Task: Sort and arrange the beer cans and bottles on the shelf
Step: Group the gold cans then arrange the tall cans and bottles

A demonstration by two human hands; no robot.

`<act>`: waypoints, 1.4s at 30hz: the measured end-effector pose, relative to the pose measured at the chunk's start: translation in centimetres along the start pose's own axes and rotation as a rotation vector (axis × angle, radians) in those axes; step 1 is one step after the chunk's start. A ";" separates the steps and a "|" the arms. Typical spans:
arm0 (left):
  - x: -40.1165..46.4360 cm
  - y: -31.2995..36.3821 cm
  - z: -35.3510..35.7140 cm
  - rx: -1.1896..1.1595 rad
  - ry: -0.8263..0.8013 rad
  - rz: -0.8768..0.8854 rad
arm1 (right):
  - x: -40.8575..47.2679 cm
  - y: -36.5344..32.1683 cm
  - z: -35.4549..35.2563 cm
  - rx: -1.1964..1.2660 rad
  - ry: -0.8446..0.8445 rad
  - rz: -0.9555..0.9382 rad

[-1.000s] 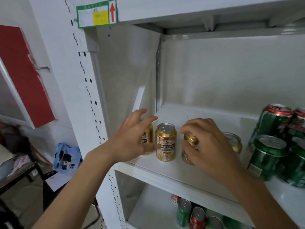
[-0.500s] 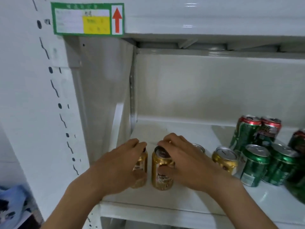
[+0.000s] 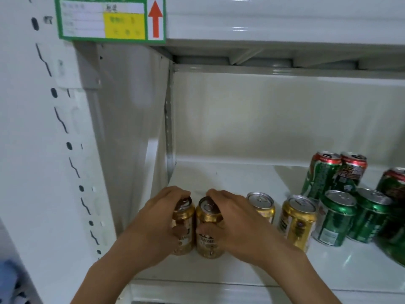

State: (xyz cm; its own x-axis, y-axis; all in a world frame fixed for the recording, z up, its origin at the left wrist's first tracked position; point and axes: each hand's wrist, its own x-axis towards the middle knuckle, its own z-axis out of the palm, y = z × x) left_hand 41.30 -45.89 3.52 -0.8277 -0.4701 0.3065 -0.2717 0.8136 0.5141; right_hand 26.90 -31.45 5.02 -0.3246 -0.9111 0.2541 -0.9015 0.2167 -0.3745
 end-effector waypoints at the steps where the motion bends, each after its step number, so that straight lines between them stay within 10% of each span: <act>1: 0.0 -0.1 -0.1 -0.016 0.010 -0.002 | 0.1 0.2 0.1 0.013 0.005 0.016; 7: 0.3 0.7 -0.6 -0.022 -0.030 -0.011 | -1.5 0.2 -0.6 0.125 0.034 0.096; 15: 1.8 7.4 -2.7 0.008 0.017 0.095 | -6.9 8.4 -7.0 0.109 0.692 0.147; 20: 7.2 12.3 2.5 0.366 -0.200 0.167 | -6.8 10.9 -5.5 0.243 0.562 0.297; 27: 10.9 12.9 4.0 0.256 -0.488 0.150 | -7.9 11.6 -4.8 0.183 0.392 0.359; 32: 10.7 12.3 4.0 0.150 -0.446 0.145 | -7.5 11.0 -5.8 0.024 0.259 0.390; 42: 11.8 6.9 -5.5 0.262 -0.169 -0.056 | -0.5 7.6 -9.8 0.446 0.087 0.193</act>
State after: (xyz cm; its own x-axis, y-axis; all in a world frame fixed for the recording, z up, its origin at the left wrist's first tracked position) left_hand 32.36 -47.69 15.12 -0.8718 -0.4709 0.1350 -0.4182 0.8589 0.2956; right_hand 17.38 -25.87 10.80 -0.5138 -0.8321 0.2088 -0.6185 0.1906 -0.7623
